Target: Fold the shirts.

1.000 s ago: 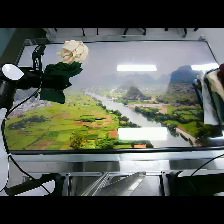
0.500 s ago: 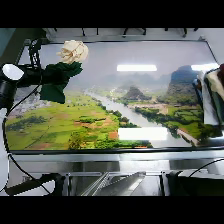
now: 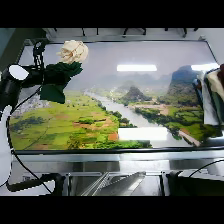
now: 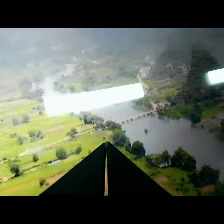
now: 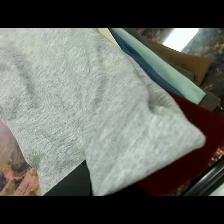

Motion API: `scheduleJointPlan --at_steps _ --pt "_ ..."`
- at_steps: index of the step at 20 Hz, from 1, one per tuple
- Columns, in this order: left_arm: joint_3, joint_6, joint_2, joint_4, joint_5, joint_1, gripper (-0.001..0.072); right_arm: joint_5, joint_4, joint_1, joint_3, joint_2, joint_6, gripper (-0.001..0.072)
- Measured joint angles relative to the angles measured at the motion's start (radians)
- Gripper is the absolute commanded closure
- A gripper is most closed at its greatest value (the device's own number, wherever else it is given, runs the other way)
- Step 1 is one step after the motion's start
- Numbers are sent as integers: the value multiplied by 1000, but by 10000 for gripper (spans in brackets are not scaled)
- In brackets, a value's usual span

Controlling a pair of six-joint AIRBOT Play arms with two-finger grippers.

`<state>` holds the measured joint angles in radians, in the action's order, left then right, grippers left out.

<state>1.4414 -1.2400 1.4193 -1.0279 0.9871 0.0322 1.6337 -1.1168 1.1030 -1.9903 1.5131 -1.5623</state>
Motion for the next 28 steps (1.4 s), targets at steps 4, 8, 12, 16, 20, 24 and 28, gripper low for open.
scheduleJointPlan --at_steps 4,8,12,16,20,24,28 --pt "0 3 14 1 3 0 697 31 -42 -1 5 -1 -17 12" --pt "0 3 -1 4 8 -16 697 32 -52 -4 6 -8 -27 12" --pt "0 8 -31 3 8 -39 697 55 -54 -5 6 -55 -47 14" --pt "0 10 -62 4 28 -40 697 83 56 -71 6 -139 -74 185" --pt "0 10 -109 7 104 -19 697 108 129 -394 23 -209 -85 691" --pt "0 10 -156 0 236 -29 697 -42 87 -932 132 -248 -103 694" --pt "0 7 -204 0 304 -33 697 -263 10 -1386 261 -214 -151 694"
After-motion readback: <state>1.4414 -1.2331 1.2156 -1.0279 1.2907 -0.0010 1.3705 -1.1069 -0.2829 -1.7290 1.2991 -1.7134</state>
